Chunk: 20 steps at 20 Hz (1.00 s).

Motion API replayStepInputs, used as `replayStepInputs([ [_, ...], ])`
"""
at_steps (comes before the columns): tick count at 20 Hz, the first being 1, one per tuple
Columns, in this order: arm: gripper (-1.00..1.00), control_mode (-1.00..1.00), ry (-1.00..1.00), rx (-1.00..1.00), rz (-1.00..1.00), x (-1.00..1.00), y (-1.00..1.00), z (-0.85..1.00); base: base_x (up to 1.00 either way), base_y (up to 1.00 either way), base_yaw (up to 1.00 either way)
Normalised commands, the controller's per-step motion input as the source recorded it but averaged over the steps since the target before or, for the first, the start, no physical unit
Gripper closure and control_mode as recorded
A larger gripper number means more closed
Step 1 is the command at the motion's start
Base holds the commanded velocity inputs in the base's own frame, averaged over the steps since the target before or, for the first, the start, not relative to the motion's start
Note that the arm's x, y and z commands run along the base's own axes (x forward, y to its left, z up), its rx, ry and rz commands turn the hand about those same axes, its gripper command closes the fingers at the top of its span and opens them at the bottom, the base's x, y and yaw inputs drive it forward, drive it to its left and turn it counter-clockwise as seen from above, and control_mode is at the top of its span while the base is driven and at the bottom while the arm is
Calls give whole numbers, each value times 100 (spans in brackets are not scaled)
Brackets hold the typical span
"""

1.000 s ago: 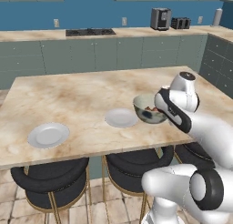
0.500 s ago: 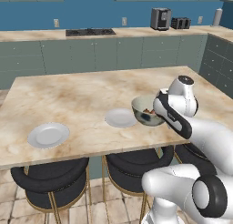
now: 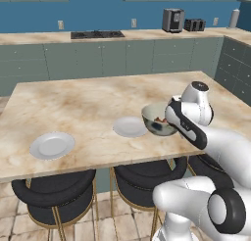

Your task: Pick the chicken drumstick and onion from their plates and place them in the bowl. Then put the bowl in the fridge.

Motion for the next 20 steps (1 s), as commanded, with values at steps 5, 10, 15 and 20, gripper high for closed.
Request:
replayStepInputs([
  [5, 100, 100, 0, 0, 0, 0, 0, 0, -44, 0, 12],
  [10, 100, 100, 0, 0, 0, 0, 0, 0, -42, 0, 66],
  [15, 100, 100, 0, 0, 0, 0, 0, 0, -10, 4, 99],
  [20, 100, 100, 0, 0, 0, 0, 0, 0, 3, 24, 86],
])
